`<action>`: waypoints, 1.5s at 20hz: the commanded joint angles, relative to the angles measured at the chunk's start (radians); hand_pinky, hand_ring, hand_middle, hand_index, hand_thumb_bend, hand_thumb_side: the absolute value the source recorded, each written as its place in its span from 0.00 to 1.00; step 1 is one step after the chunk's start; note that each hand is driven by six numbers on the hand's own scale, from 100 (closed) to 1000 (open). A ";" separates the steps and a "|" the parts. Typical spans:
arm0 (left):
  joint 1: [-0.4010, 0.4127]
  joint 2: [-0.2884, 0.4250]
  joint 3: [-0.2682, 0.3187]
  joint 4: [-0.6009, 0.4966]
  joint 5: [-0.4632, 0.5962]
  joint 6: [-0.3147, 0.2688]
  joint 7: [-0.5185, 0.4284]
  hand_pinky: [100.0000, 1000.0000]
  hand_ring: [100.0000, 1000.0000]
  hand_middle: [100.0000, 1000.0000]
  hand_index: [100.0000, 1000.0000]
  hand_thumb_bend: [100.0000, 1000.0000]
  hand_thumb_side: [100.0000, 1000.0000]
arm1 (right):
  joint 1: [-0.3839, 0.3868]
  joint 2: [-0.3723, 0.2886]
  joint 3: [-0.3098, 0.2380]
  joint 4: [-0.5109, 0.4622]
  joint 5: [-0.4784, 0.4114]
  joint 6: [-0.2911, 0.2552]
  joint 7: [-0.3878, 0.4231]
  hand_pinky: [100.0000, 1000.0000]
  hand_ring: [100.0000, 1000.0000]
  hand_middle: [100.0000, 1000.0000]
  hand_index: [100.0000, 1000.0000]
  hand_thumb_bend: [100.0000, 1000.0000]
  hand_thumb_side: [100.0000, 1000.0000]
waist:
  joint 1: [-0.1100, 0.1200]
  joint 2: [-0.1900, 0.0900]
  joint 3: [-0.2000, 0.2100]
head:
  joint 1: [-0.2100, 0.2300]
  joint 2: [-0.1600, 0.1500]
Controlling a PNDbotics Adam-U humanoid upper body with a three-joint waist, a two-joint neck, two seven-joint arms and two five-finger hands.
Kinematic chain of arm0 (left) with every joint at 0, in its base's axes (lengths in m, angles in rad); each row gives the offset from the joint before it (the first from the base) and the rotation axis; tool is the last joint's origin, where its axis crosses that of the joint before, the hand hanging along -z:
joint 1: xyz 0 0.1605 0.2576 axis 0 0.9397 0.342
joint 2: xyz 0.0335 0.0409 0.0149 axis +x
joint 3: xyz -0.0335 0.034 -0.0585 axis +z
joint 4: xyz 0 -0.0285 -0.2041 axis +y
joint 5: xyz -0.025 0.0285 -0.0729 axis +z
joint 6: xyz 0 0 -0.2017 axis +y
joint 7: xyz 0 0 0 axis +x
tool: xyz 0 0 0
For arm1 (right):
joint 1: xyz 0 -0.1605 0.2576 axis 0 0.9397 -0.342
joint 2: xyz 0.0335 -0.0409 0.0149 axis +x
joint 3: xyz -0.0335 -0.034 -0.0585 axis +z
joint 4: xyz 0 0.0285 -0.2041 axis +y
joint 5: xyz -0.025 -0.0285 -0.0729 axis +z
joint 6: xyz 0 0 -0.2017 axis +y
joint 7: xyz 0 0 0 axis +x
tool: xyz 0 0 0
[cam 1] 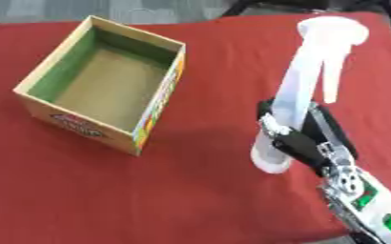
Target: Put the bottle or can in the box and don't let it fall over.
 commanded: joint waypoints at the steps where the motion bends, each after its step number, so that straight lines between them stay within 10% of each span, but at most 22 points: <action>1: -0.020 0.008 0.004 -0.020 -0.001 0.000 -0.001 0.43 1.00 1.00 0.66 0.23 0.92 | -0.024 -0.085 -0.044 -0.011 -0.012 -0.037 -0.005 0.83 0.57 0.03 0.04 0.00 0.30 | 0.000 -0.017 0.006 | -0.001 -0.011; 8: -0.042 -0.006 0.004 -0.020 0.003 -0.001 0.000 0.43 1.00 1.00 0.66 0.24 0.92 | -0.111 -0.250 -0.131 -0.011 -0.180 -0.093 -0.065 0.81 0.55 0.03 0.04 0.00 0.35 | -0.005 -0.003 0.032 | -0.010 -0.033; 20: -0.104 -0.032 -0.017 -0.020 0.018 -0.002 -0.019 0.43 1.00 1.00 0.66 0.25 0.92 | -0.233 -0.395 -0.216 -0.011 -0.336 0.012 -0.208 0.79 0.53 0.04 0.05 0.00 0.35 | -0.021 0.032 0.098 | -0.060 -0.073; 30: -0.205 -0.051 -0.058 -0.020 0.028 -0.017 -0.065 0.43 1.00 1.00 0.66 0.26 0.91 | -0.271 -0.475 -0.237 -0.008 -0.363 0.119 -0.408 0.77 0.51 0.05 0.05 0.00 0.34 | -0.086 0.090 0.233 | -0.146 -0.133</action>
